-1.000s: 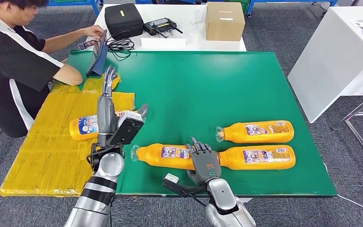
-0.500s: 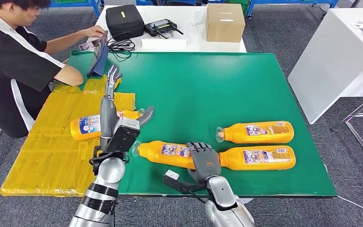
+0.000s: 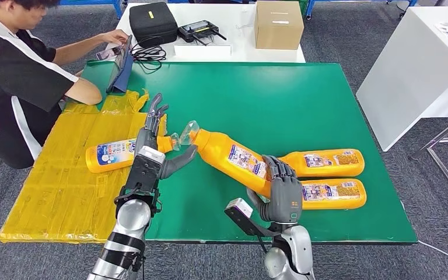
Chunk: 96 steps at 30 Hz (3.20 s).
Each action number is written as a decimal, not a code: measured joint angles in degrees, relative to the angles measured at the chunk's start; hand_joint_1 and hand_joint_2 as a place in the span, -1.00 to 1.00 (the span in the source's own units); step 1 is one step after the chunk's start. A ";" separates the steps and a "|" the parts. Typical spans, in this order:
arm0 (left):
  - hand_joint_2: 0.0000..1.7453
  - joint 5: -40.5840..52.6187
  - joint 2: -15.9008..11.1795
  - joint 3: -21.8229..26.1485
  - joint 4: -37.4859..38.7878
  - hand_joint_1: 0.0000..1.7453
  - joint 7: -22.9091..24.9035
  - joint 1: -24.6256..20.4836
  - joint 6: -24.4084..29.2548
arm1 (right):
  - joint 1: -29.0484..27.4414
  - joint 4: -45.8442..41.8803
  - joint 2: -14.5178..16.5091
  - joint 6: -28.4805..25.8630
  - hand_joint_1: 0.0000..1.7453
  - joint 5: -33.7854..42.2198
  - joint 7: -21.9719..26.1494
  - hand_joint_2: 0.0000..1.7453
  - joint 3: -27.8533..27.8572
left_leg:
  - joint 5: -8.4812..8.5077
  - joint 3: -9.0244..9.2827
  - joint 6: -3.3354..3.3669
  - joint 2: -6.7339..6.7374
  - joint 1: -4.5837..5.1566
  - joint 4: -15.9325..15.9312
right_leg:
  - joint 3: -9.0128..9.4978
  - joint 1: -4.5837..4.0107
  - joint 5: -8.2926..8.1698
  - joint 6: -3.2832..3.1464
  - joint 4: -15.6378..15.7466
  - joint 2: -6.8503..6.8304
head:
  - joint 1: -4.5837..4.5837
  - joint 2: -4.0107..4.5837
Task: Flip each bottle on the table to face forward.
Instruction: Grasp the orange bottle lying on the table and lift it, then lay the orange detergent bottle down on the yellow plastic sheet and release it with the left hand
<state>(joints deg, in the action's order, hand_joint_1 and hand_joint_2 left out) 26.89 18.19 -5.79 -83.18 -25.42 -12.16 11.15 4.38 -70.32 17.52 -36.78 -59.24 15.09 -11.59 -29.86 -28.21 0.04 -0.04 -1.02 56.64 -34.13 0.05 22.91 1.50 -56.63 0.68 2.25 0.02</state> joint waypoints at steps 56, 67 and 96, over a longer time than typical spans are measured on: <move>1.00 -25.19 -1.16 -2.95 14.82 1.00 -0.70 -3.63 -26.21 | 8.76 17.05 3.39 10.52 1.00 17.19 12.10 1.00 -9.11 | 0.02 -0.08 -0.02 0.00 -0.03 0.00 | -0.07 -0.01 0.00 0.00 -0.02 0.00 | -0.01 0.00; 1.00 -24.22 -1.16 -2.93 15.00 1.00 -0.77 -3.59 -22.83 | 8.99 17.97 3.37 10.15 1.00 17.22 12.09 1.00 -9.51 | 0.02 -0.07 -0.02 0.00 -0.03 0.00 | -0.08 -0.01 0.00 0.00 -0.02 0.00 | -0.02 0.00; 1.00 54.90 -10.69 -0.48 42.32 1.00 29.71 -24.52 28.35 | 1.95 -4.09 2.01 27.82 -1.00 35.56 16.23 1.00 1.03 | 0.06 -0.08 -0.03 0.05 -0.04 0.01 | -0.13 -0.02 -0.02 -0.01 -0.07 0.01 | -0.01 0.00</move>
<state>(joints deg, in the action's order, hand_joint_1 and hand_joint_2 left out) 81.79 7.50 -6.27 -40.86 4.29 -36.67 39.50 6.33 -74.41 19.53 -8.96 -23.68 31.32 -10.56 -29.79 -28.29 0.01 0.01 -1.06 56.65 -34.26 0.03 22.89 1.50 -56.70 0.69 2.25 0.02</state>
